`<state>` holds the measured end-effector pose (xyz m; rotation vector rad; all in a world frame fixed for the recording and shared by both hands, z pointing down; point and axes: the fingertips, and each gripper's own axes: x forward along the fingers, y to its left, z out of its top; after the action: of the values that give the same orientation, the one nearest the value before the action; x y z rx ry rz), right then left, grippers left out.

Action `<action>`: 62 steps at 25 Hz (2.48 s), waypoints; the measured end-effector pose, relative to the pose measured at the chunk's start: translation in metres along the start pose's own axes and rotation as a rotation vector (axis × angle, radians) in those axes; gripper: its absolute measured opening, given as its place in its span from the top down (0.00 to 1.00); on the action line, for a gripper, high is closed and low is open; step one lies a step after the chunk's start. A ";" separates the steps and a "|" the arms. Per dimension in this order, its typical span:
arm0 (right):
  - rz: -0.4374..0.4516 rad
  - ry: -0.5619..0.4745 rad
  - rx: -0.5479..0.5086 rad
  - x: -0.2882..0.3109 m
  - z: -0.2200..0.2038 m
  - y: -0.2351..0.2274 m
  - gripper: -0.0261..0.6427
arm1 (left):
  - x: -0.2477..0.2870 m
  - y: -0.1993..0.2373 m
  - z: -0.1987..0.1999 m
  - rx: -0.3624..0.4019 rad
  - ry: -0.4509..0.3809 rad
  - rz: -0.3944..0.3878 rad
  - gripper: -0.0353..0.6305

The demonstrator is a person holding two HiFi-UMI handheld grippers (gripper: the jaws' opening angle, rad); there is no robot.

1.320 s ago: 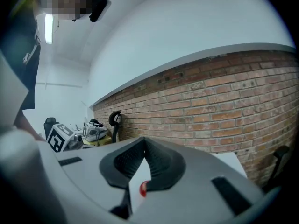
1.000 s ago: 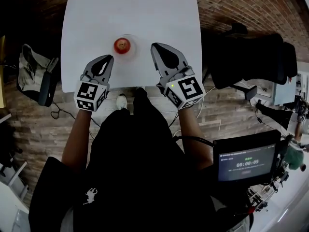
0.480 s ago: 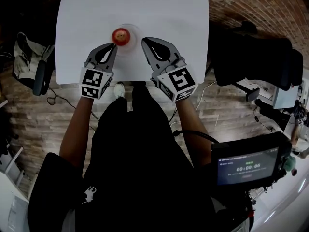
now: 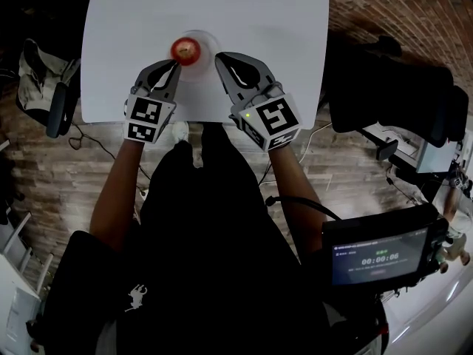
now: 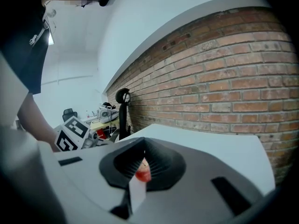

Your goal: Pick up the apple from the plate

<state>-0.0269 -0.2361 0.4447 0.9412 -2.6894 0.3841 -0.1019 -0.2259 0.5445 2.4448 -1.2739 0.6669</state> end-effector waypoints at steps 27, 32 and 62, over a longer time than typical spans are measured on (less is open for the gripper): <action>0.069 0.036 0.004 0.013 -0.013 -0.017 0.96 | 0.030 0.009 -0.033 0.090 0.131 0.074 0.43; 0.060 0.036 0.015 0.011 -0.016 -0.019 0.96 | 0.034 0.012 -0.039 0.102 0.151 0.087 0.36; 0.057 0.069 0.019 0.001 -0.021 -0.021 0.96 | 0.052 0.019 -0.045 0.126 0.172 0.120 0.32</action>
<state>-0.0109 -0.2461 0.4677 0.8415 -2.6588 0.4470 -0.1033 -0.2514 0.6111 2.3608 -1.3551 0.9949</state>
